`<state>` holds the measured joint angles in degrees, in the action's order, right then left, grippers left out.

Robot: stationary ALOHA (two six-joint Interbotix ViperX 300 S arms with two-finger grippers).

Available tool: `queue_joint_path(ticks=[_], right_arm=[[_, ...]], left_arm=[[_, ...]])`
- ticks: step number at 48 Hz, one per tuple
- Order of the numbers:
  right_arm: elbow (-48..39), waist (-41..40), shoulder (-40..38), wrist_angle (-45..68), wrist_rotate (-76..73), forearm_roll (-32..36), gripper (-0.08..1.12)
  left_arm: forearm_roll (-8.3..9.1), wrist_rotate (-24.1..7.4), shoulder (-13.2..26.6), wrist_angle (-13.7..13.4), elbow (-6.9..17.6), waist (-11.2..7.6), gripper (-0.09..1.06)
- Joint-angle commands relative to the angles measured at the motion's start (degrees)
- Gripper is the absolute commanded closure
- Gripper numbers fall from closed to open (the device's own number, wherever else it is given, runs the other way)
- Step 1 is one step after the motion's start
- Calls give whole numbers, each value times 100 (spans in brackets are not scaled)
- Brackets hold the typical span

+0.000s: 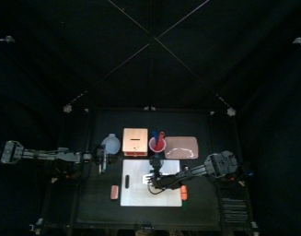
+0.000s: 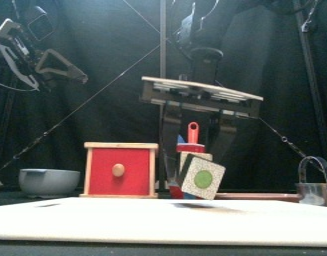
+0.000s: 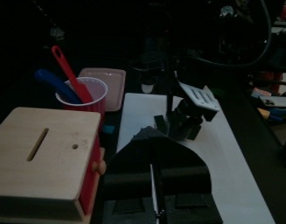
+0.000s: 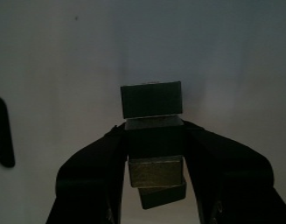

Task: Place sushi on board then cut the sushi with the knife then place the pieces on the plate
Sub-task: Pick knife at handle with right hand

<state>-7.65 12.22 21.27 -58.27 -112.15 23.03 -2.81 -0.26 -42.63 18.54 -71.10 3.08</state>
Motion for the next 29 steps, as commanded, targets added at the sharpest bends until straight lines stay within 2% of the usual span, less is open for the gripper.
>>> queue_joint_path(ticks=[1, 20, 29], right_arm=[[141, 9, -132, -26, -18, -26, 40], [167, 18, 9, 123, -18, -44, 19], [193, 26, -35, 105, 9, -88, 17]], left_arm=[[70, -9, 18, 26, 70, 9, 98], [246, -9, 18, 26, 70, 44, 98], [246, -9, 9, 18, 70, 44, 98]])
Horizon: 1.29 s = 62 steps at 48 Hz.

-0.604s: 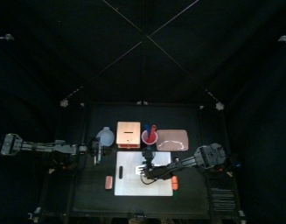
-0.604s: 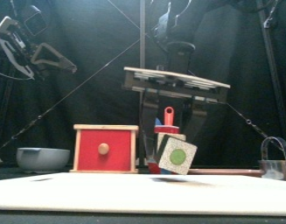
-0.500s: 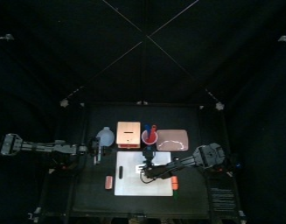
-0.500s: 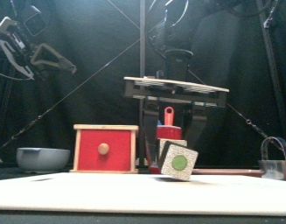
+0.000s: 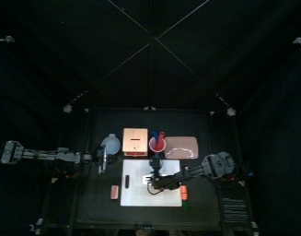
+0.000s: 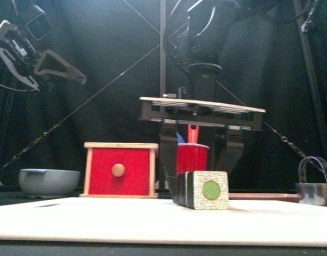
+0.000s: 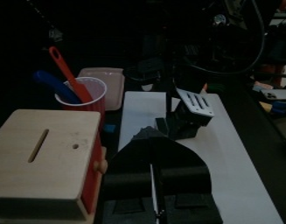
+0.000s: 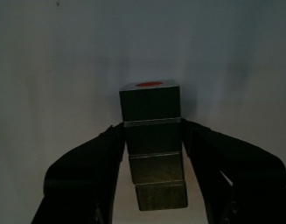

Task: Place sushi on board then cut the sushi with the knife then place the pieces on the plate
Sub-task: Pick knife at handle with right hand

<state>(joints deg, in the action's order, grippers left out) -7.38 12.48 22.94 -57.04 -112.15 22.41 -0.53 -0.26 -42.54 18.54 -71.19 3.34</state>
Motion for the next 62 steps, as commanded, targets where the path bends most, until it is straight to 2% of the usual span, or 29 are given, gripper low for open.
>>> queue_joint_path(ticks=[1, 22, 38, 47, 62], right_arm=[[176, 0, -211, -35, 18, -26, 17], [334, 26, -967, -615, 967, 387, 17], [316, -88, -1951, -949, 3129, 536, 17], [334, -738, -2496, -993, 4588, 79, 17], [422, -2329, -3164, -993, 7093, -861, 17]], left_arm=[[18, -9, 9, 9, 79, 18, 98], [9, 0, 9, -141, 79, 18, 98], [-35, 9, 0, -193, 62, 18, 98], [-44, 9, 0, -193, 35, 18, 98], [-44, 18, 0, -193, 53, 70, 98]])
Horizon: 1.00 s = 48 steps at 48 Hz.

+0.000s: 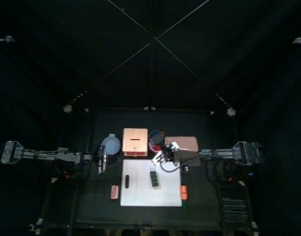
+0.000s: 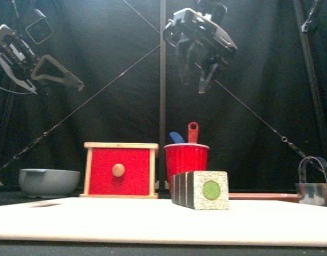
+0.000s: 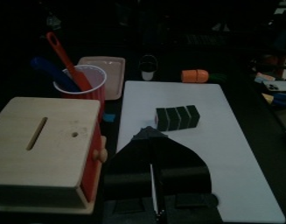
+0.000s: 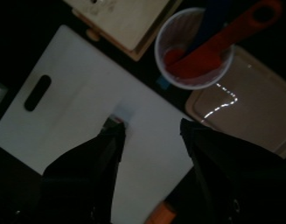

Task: Place sushi on board then cut the sushi with the knife then place the pieces on the plate
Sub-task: Pick knife at handle with right hand

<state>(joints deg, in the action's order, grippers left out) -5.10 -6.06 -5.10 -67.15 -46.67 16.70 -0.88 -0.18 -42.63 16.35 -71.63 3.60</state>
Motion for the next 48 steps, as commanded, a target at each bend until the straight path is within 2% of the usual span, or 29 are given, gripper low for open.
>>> queue_joint_path(ticks=[1, 14, 19, 26, 32, 48], right_arm=[[211, -598, -378, 18, 721, -387, 17], [668, -1978, -141, -79, 3111, -1644, 17], [914, -2329, 237, -316, 4192, -2101, 17], [1397, -2637, 835, -1143, 5528, -2435, 17], [1802, -2707, 1274, -1529, 5889, -2435, 18], [2689, -2689, 2101, -1802, 6091, -2672, 18]], left_arm=[[0, 9, 18, 35, 105, 62, 98], [-9, 9, 18, 35, 193, 246, 98], [-9, 26, 18, 26, 193, 352, 98], [-35, 9, 18, 26, 193, 387, 98], [-35, -9, 9, 35, 193, 422, 98], [-26, -9, 9, 26, 123, 773, 98]])
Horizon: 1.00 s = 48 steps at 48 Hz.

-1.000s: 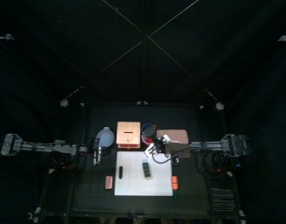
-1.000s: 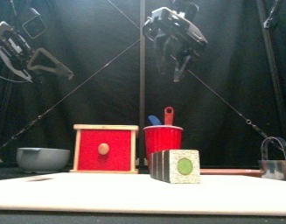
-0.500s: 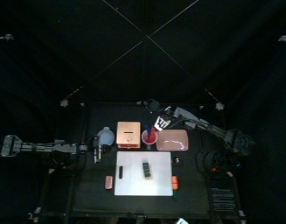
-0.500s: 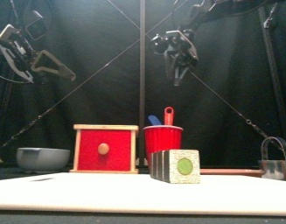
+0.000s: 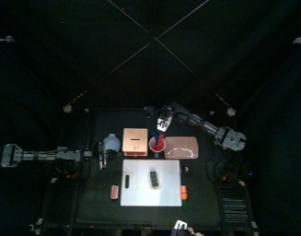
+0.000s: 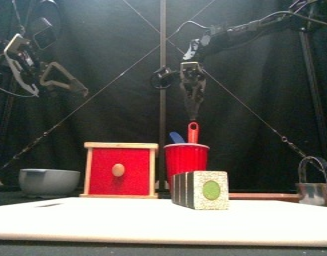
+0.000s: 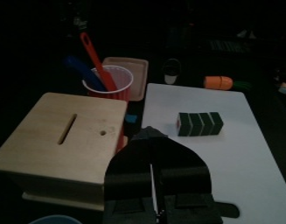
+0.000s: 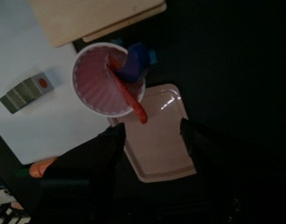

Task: Place sushi on board then cut the sushi with the knife then place the pieces on the plate
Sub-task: Pick knife at handle with right hand

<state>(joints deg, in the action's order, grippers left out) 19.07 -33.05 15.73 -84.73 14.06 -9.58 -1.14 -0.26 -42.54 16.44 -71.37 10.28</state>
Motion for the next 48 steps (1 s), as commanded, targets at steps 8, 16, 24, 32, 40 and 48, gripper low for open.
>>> queue_joint_path(ticks=[8, 16, 24, 32, 40, 48], right_arm=[[237, 9, 176, -132, 18, -53, 18], [105, 18, 176, -149, 9, -62, 18], [-105, 70, 202, -158, -9, -88, 18], [-299, 176, 220, -158, -18, -70, 18], [-343, 290, 255, -158, -26, -70, 18], [-334, 369, 334, -149, -35, -53, 18]], left_arm=[[0, -9, 9, 18, 62, 193, 98], [0, -9, 0, 18, 35, 246, 98], [9, -9, 9, 18, 18, 272, 98], [-9, 0, 9, 18, -35, 272, 98], [-9, 0, 0, 18, -62, 272, 98], [-9, 0, 0, 18, -62, 272, 98]])
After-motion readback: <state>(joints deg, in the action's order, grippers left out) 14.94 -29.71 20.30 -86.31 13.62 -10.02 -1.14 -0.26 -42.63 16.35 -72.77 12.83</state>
